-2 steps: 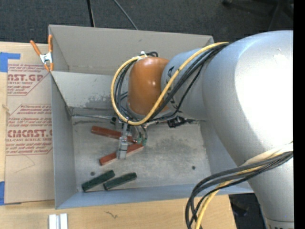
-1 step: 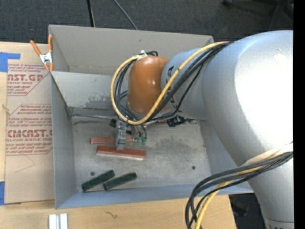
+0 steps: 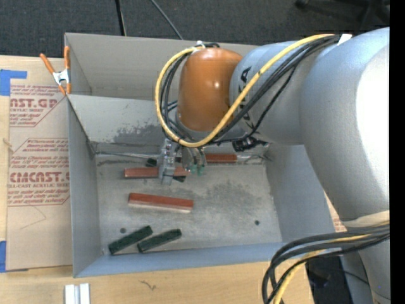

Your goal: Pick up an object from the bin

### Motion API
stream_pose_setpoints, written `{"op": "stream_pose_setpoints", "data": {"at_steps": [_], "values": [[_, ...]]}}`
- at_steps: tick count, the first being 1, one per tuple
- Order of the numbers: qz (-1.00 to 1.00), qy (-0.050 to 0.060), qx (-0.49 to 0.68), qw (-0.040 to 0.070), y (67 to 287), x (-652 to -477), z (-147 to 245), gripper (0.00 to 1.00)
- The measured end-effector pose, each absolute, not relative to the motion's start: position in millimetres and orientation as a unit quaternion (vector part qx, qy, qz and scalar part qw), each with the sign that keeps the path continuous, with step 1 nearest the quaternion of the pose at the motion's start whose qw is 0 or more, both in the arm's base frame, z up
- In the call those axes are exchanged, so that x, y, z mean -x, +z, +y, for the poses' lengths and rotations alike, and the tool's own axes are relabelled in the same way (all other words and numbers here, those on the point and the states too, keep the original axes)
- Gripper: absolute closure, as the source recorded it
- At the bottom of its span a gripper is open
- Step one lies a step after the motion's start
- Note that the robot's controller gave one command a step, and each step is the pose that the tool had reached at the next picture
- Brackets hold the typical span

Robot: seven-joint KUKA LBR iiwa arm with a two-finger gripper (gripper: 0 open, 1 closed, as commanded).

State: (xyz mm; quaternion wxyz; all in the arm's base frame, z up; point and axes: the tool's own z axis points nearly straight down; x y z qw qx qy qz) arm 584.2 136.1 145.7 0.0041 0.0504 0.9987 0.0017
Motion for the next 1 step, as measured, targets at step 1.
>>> {"op": "stream_pose_setpoints", "data": {"at_steps": [1], "values": [[0.999,0.001,-0.050,0.002,170.2,-585.3,137.0,1.00]]}}
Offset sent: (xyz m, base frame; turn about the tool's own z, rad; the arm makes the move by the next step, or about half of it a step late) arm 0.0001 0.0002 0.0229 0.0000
